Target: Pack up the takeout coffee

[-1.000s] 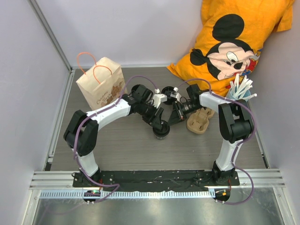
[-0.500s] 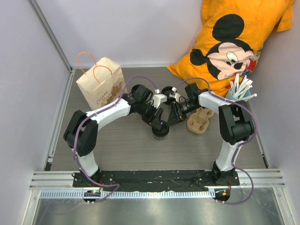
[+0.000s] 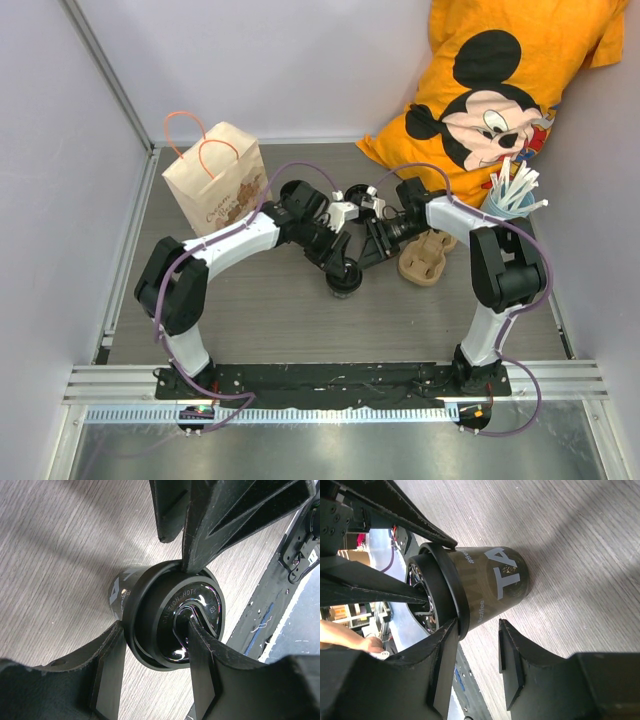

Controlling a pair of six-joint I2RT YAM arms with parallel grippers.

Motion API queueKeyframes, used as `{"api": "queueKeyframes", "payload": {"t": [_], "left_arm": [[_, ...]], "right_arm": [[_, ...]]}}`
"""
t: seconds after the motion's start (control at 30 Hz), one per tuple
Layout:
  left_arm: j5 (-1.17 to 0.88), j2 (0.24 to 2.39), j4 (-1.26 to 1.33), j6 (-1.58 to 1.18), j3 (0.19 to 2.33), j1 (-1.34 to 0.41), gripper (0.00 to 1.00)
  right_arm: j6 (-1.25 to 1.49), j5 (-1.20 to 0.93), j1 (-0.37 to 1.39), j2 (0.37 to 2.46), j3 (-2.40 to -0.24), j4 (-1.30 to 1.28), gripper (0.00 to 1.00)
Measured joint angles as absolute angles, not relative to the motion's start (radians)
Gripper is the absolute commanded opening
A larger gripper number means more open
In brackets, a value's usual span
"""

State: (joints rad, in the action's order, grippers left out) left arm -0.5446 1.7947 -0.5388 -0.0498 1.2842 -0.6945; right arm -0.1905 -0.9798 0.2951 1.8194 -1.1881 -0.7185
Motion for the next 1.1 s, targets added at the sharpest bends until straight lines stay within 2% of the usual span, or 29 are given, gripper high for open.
{"api": "queueKeyframes", "payload": {"t": [0.53, 0.77, 1.1], "left_arm": [[-0.551, 1.808, -0.479, -0.053, 1.287, -0.708, 0.00], [-0.551, 1.812, -0.464, -0.057, 1.287, -0.709, 0.00], [-0.551, 1.829, -0.437, -0.079, 1.296, -0.709, 0.00]], "right_arm": [[-0.271, -1.119, 0.273, 1.847, -1.301, -0.797, 0.45], [-0.314, -1.154, 0.237, 1.847, -1.283, -0.826, 0.46], [-0.474, -1.179, 0.179, 1.847, -1.236, -0.997, 0.48]]}}
